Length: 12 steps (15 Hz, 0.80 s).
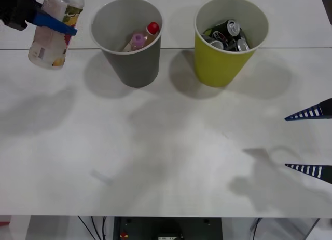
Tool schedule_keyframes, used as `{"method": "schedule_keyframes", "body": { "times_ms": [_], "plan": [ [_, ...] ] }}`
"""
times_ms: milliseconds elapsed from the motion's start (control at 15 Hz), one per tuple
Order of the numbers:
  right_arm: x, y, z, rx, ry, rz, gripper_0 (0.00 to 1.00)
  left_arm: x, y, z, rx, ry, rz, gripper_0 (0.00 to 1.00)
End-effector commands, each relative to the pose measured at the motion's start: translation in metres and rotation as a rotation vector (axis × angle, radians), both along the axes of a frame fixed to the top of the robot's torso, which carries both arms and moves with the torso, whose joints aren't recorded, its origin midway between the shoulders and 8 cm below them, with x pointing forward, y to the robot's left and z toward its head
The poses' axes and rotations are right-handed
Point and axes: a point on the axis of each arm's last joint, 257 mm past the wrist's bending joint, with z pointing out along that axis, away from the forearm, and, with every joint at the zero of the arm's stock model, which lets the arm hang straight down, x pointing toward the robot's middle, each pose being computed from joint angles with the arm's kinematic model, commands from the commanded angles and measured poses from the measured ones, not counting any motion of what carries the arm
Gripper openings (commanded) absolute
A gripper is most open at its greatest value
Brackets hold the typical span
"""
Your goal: Put the can into the green bin and the plastic bottle into the gray bin
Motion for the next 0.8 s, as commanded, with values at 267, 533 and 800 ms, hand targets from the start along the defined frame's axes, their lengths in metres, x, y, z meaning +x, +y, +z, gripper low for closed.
{"method": "schedule_keyframes", "body": {
  "times_ms": [267, 533, 800],
  "plan": [
    [0.000, 0.000, 0.000, 0.000, 0.000, 0.000, 1.00, 0.042, -0.036, 0.016, 0.088, 0.028, 0.014, 0.00],
    [0.000, 0.000, 0.000, 0.000, 0.000, 0.000, 1.00, 0.072, -0.066, 0.028, 0.099, 0.014, 0.052, 0.00],
    [0.000, 0.000, 0.000, 0.000, 0.000, 0.000, 1.00, 0.105, -0.093, 0.031, 0.071, -0.026, 0.105, 0.00]
  ]
}}
